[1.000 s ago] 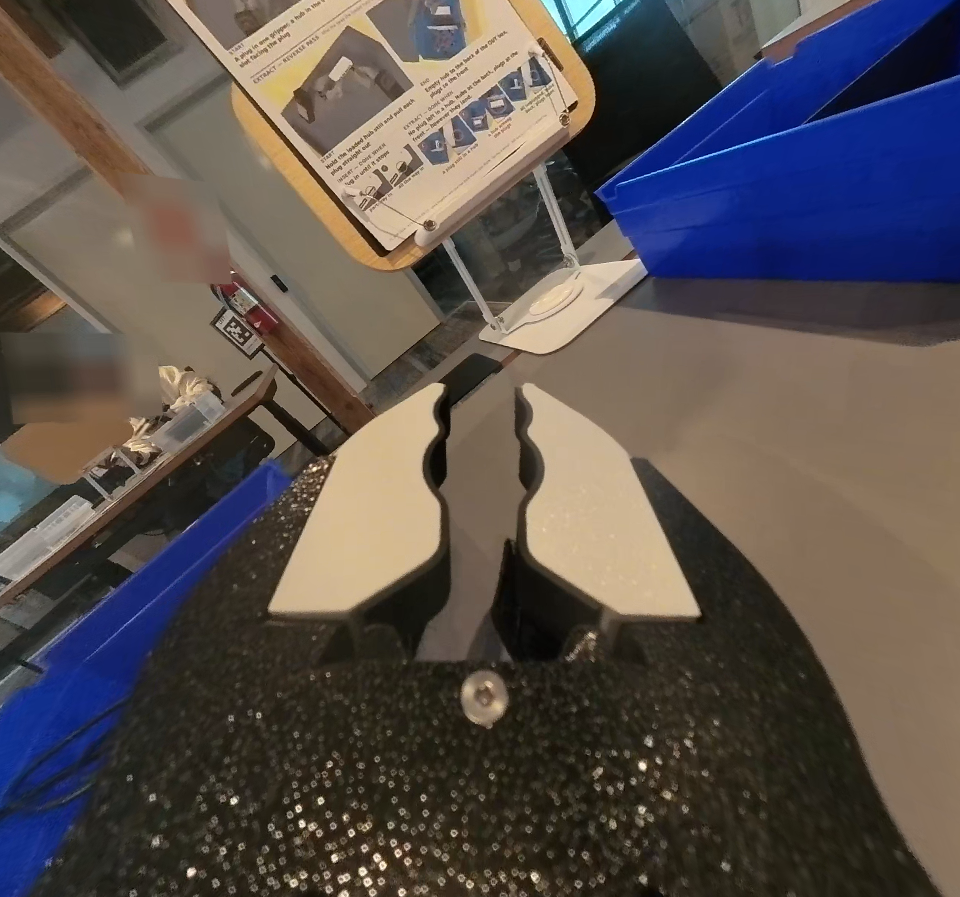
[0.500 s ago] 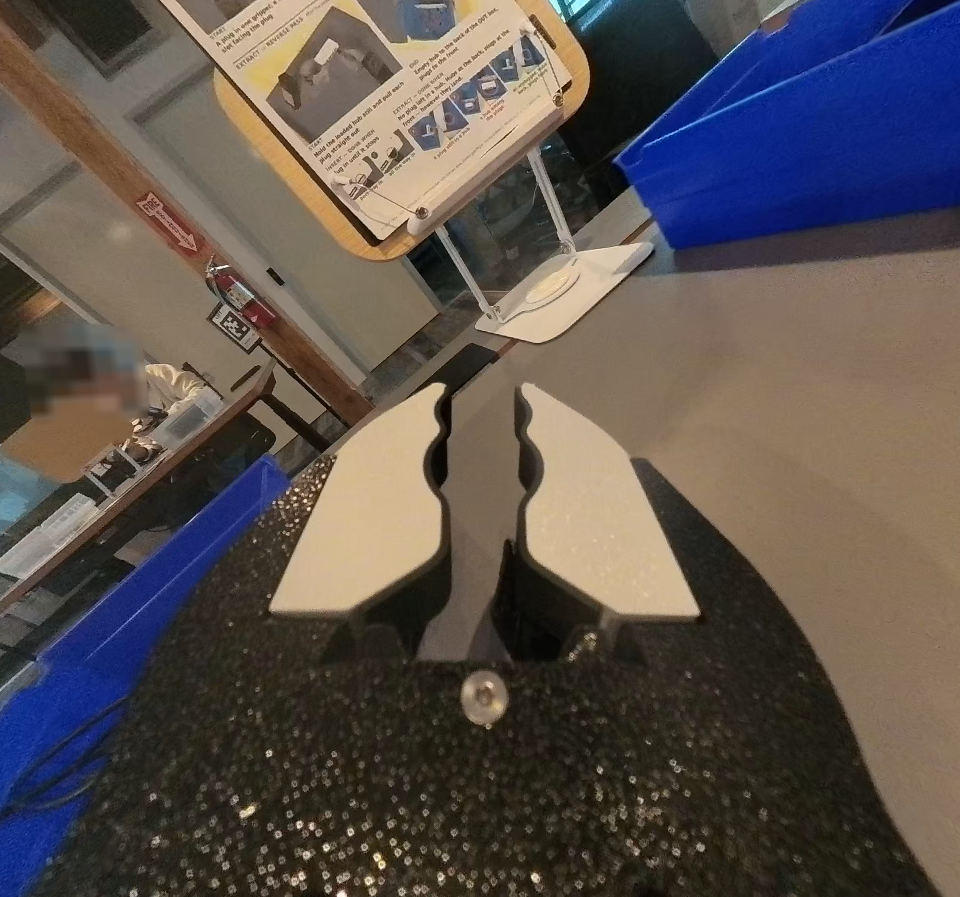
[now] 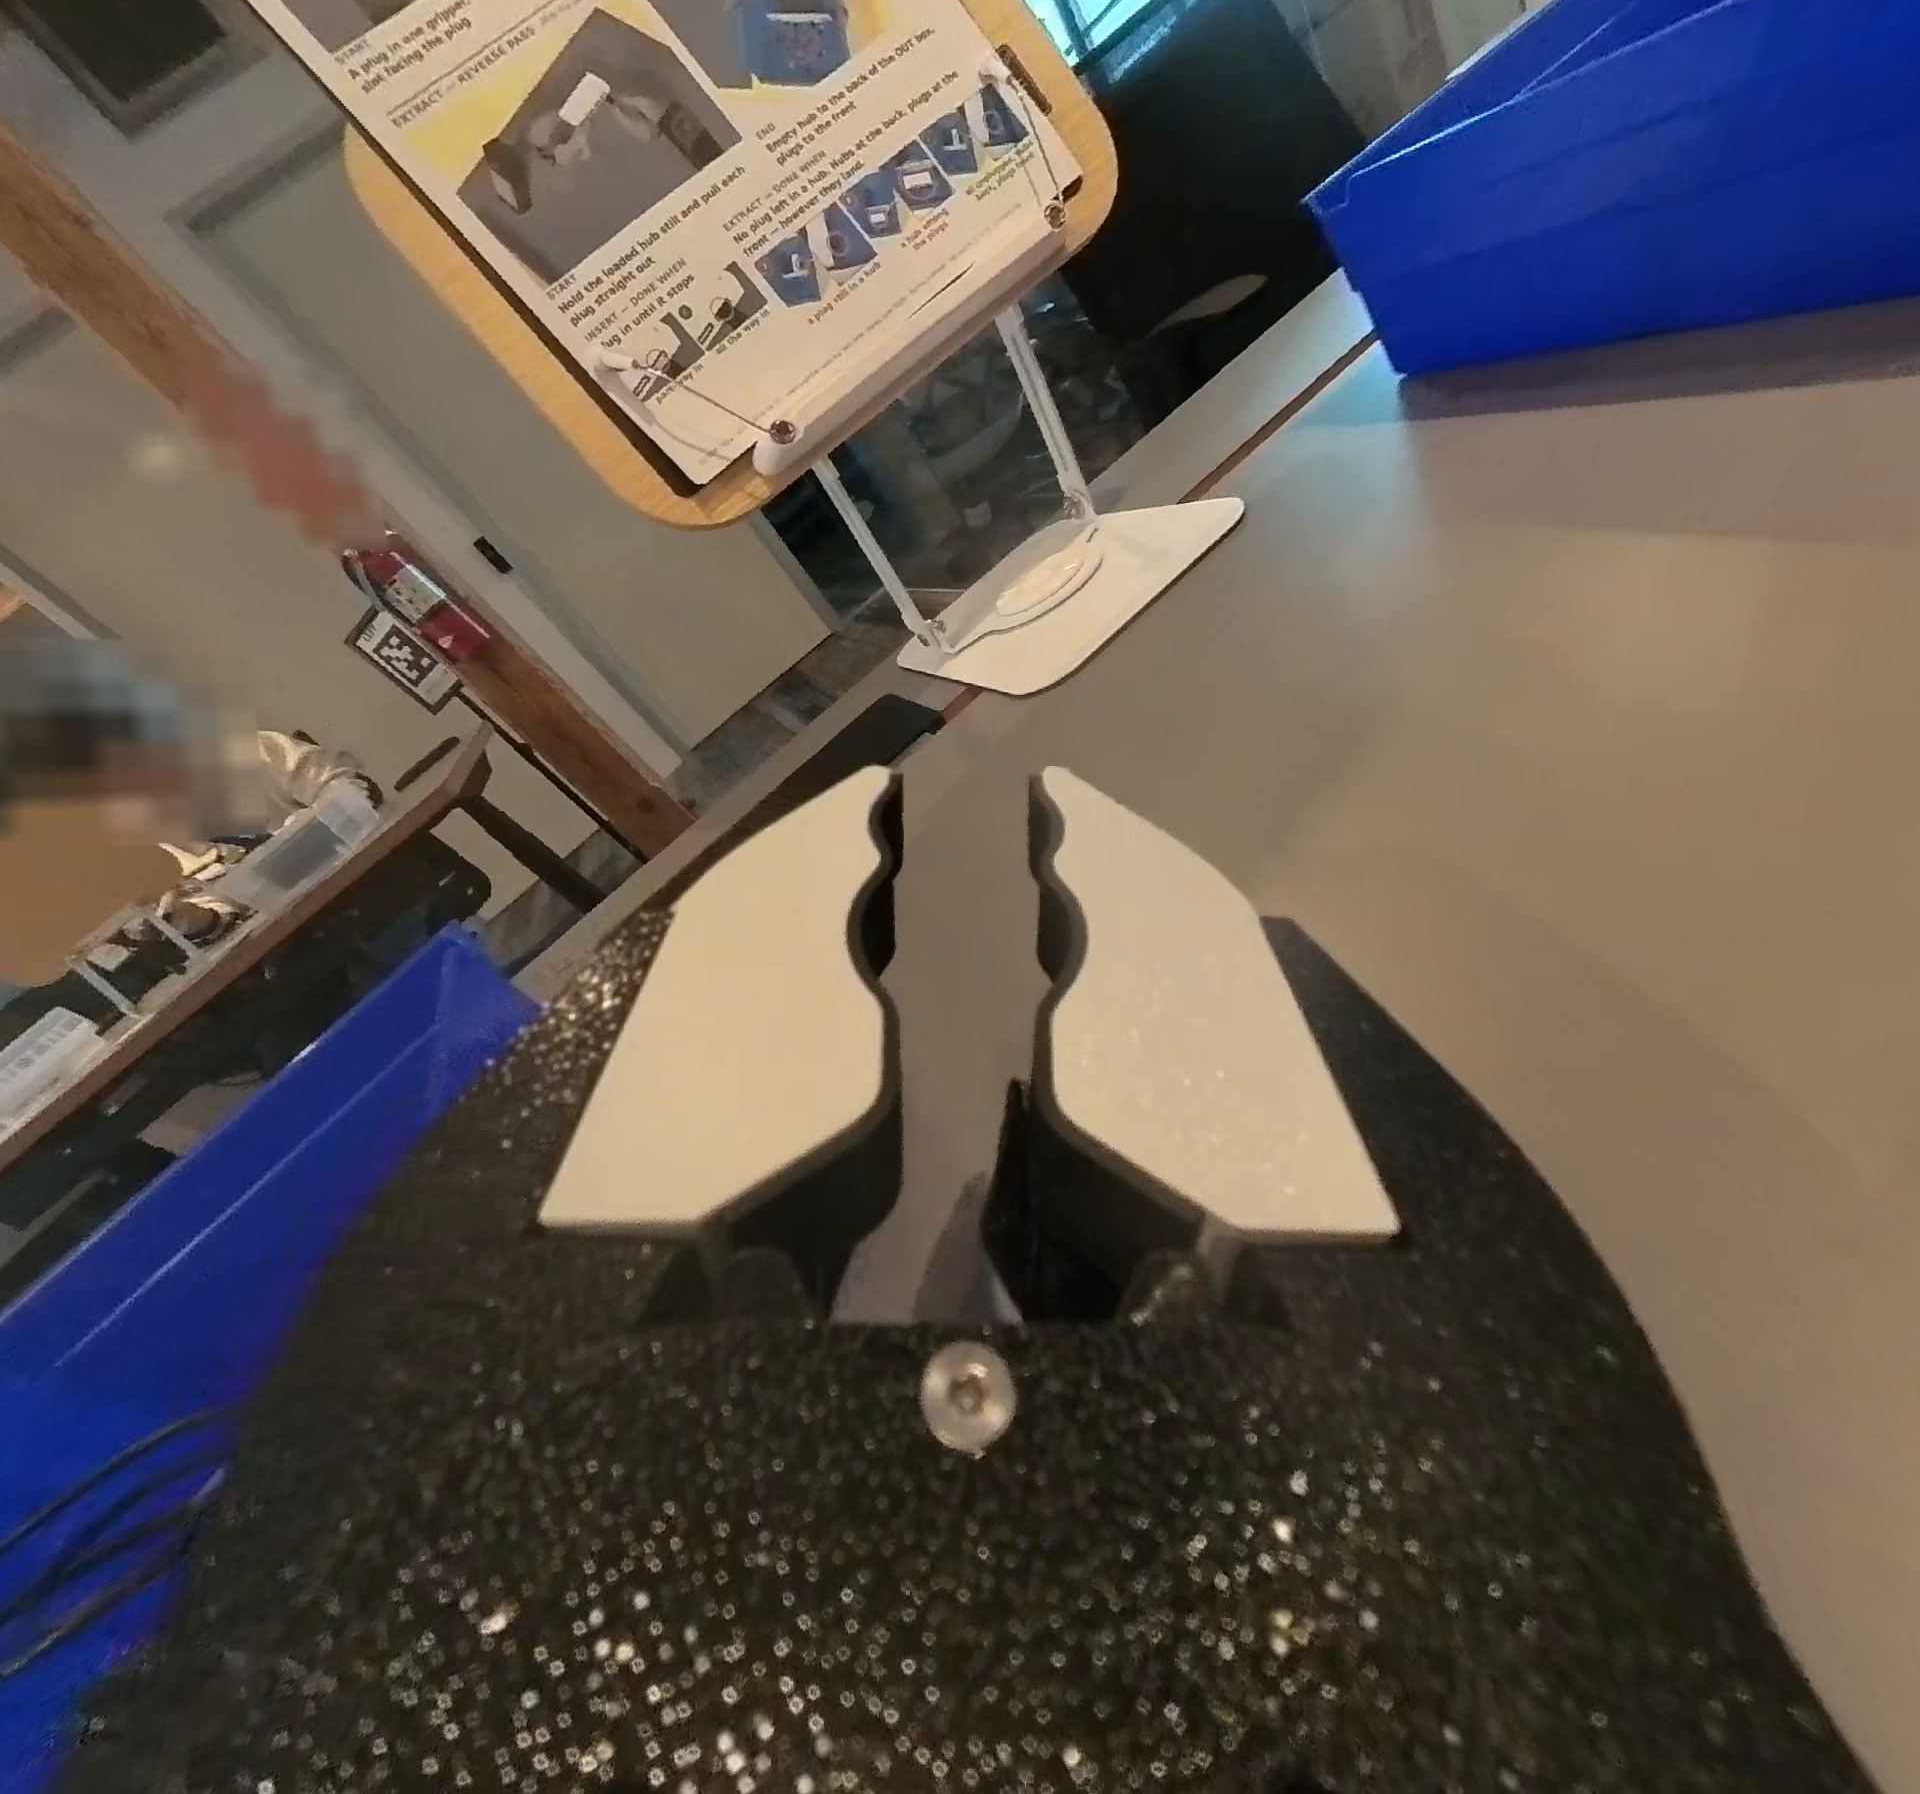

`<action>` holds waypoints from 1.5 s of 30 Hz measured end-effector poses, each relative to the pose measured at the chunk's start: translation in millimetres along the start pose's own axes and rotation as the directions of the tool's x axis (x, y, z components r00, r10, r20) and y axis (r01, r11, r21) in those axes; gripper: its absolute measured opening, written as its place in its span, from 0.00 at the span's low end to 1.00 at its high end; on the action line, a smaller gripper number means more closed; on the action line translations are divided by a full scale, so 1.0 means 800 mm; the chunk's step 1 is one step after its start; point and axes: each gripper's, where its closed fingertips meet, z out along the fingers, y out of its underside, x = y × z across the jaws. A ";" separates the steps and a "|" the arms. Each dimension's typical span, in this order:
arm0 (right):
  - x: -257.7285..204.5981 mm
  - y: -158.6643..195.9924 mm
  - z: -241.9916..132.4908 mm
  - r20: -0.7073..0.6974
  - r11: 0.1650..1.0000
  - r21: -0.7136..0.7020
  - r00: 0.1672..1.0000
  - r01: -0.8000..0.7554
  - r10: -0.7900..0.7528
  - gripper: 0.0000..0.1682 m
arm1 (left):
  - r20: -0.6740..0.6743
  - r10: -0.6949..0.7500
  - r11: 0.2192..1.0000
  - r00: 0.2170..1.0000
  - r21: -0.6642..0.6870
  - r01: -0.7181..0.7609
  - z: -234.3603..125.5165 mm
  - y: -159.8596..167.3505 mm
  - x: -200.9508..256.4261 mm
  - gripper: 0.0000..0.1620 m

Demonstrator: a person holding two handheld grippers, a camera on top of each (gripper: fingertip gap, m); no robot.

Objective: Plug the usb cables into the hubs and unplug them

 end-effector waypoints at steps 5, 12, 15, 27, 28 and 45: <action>-0.162 -0.060 -0.117 0.236 0.875 0.470 0.938 0.117 -0.253 0.26 | -0.019 -0.074 0.997 0.997 0.003 0.074 0.001 0.002 0.001 0.14; -0.405 -0.017 -0.138 0.498 0.705 0.708 0.675 0.045 -0.544 0.30 | -0.044 -0.181 0.983 0.983 0.004 0.181 0.002 0.005 0.000 0.15; -0.426 -0.006 -0.101 0.457 0.639 0.769 0.715 -0.019 -0.529 0.29 | -0.050 -0.198 0.980 0.979 0.003 0.198 0.002 0.007 0.000 0.14; -0.429 0.018 -0.080 0.648 0.661 0.701 0.625 -0.267 -0.435 0.27 | -0.037 -0.319 0.945 0.947 -0.080 0.316 -0.035 -0.019 -0.032 0.05; -0.427 0.018 -0.081 0.655 0.661 0.697 0.622 -0.278 -0.429 0.27 | -0.008 -0.380 0.920 0.925 -0.106 0.377 -0.047 -0.019 -0.045 0.08; -0.460 0.033 -0.090 0.563 0.619 0.774 0.594 -0.134 -0.574 0.19 | 0.387 -0.450 0.247 0.805 -0.812 0.529 -0.156 0.204 -0.160 0.53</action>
